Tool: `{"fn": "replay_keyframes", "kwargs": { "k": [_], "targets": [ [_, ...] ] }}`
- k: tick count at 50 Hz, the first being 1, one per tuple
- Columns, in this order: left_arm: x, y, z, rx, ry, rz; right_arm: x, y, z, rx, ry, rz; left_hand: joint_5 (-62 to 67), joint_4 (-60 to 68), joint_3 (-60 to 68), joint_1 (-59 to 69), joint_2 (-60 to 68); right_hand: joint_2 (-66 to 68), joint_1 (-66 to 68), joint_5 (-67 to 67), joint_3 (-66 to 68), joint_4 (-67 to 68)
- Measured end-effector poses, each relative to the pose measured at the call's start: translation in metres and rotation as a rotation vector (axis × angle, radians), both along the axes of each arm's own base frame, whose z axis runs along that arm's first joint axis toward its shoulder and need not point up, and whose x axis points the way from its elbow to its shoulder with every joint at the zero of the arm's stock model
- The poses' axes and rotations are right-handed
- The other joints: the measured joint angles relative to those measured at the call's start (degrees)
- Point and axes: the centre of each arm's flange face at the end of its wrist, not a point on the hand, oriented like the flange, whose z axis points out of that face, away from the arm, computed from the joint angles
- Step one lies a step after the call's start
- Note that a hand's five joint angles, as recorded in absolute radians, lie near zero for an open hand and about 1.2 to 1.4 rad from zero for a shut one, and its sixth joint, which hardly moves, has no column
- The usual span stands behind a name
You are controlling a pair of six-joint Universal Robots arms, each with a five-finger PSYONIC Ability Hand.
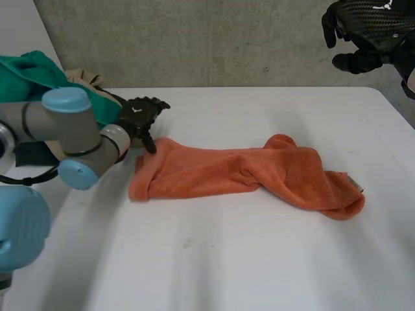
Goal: Fold the laundry.
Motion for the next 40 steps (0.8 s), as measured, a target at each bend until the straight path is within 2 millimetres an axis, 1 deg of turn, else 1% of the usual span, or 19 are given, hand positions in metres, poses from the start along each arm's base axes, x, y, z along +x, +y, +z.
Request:
{"fn": "replay_keyframes", "kwargs": {
  "k": [3, 6, 10, 11, 13, 14, 17, 18, 19, 21, 23, 25, 29, 31, 32, 33, 35, 37, 40],
  "targets": [
    [0.005, 0.001, 0.01, -0.019, 0.007, -0.001, 0.0, 0.0, -0.001, 0.038, -0.011, -0.013, 0.0, 0.0, 0.0, 0.0, 0.0, -0.22, -0.13, -0.05, -0.17, -0.21],
    [0.011, 0.003, 0.024, -0.049, 0.021, -0.005, -0.002, -0.002, -0.004, 0.117, -0.019, -0.037, 0.0, 0.0, 0.0, 0.0, 0.0, -5.84, -5.19, -4.8, -5.77, -5.73],
    [0.02, 0.008, 0.041, -0.066, 0.034, 0.0, -0.004, -0.006, -0.012, 0.222, -0.013, -0.073, 0.0, 0.0, 0.0, 0.0, -0.01, -19.3, -18.72, -18.79, -18.96, -19.13],
    [0.023, 0.011, 0.047, -0.066, 0.038, 0.004, -0.004, -0.009, -0.016, 0.264, -0.007, -0.089, 0.0, 0.0, 0.0, 0.0, -0.01, -25.4, -24.95, -25.81, -25.33, -25.45],
    [0.028, 0.015, 0.055, -0.064, 0.044, 0.01, -0.004, -0.013, -0.024, 0.326, 0.003, -0.115, 0.0, 0.0, 0.0, 0.0, -0.02, -30.69, -29.95, -30.86, -30.29, -30.45],
    [0.032, 0.02, 0.062, -0.06, 0.051, 0.014, -0.004, -0.018, -0.034, 0.391, 0.017, -0.143, 0.0, 0.0, 0.0, 0.0, -0.02, -32.75, -32.27, -33.33, -32.27, -32.91],
    [0.037, 0.027, 0.071, -0.053, 0.062, 0.019, -0.003, -0.025, -0.05, 0.481, 0.038, -0.177, 0.0, 0.0, 0.0, 0.0, -0.02, -34.79, -34.66, -35.93, -34.68, -35.68],
    [0.041, 0.035, 0.078, -0.046, 0.074, 0.02, 0.0, -0.031, -0.067, 0.561, 0.058, -0.205, 0.0, 0.0, 0.0, 0.0, -0.02, -36.77, -37.22, -38.85, -37.62, -38.22],
    [0.041, 0.037, 0.08, -0.044, 0.078, 0.019, 0.001, -0.032, -0.073, 0.586, 0.064, -0.211, 0.0, 0.0, 0.0, 0.0, -0.02, -36.88, -37.38, -39.1, -37.97, -38.42],
    [0.044, 0.048, 0.087, -0.034, 0.095, 0.012, 0.008, -0.039, -0.097, 0.672, 0.083, -0.23, 0.0, 0.0, 0.0, 0.0, -0.02, -36.89, -37.49, -39.42, -38.67, -38.54],
    [0.045, 0.054, 0.091, -0.028, 0.106, 0.005, 0.012, -0.043, -0.111, 0.714, 0.091, -0.238, 0.0, 0.0, 0.0, 0.0, -0.02, -36.89, -37.49, -39.46, -38.68, -38.54],
    [0.047, 0.064, 0.095, -0.02, 0.125, -0.01, 0.019, -0.05, -0.135, 0.767, 0.095, -0.247, 0.0, 0.0, 0.0, 0.0, -0.02, -36.89, -37.49, -39.51, -38.68, -38.54],
    [0.047, 0.077, 0.097, -0.012, 0.147, -0.033, 0.027, -0.058, -0.16, 0.796, 0.087, -0.258, 0.0, 0.0, 0.0, 0.0, -0.02, -36.85, -37.43, -39.47, -38.58, -38.52],
    [0.047, 0.082, 0.097, -0.01, 0.153, -0.041, 0.031, -0.063, -0.172, 0.793, 0.079, -0.268, 0.0, 0.0, 0.0, 0.0, -0.02, -32.99, -32.26, -32.07, -32.86, -33.19],
    [0.047, 0.084, 0.096, -0.01, 0.155, -0.044, 0.032, -0.065, -0.175, 0.786, 0.076, -0.276, 0.0, 0.0, 0.0, 0.0, -0.02, -23.29, -21.26, -22.42, -23.32, -23.68],
    [0.047, 0.085, 0.095, -0.01, 0.157, -0.047, 0.032, -0.067, -0.177, 0.779, 0.073, -0.282, 0.0, 0.0, 0.0, 0.0, -0.02, -17.17, -15.2, -16.53, -17.38, -17.83],
    [0.046, 0.087, 0.093, -0.012, 0.16, -0.051, 0.033, -0.07, -0.178, 0.757, 0.065, -0.297, 0.0, 0.0, 0.0, 0.0, -0.02, 3.64, 3.57, 3.59, 2.73, 2.46],
    [0.045, 0.088, 0.092, -0.014, 0.162, -0.054, 0.033, -0.07, -0.173, 0.734, 0.057, -0.306, 0.0, 0.0, 0.0, 0.0, -0.03, 9.73, 7.48, 9.3, 9.1, 9.24],
    [0.044, 0.087, 0.089, -0.018, 0.163, -0.058, 0.032, -0.065, -0.156, 0.691, 0.042, -0.3, 0.0, 0.0, 0.0, 0.0, -0.03, 9.87, 7.48, 9.68, 10.04, 10.56]
  ]
}}
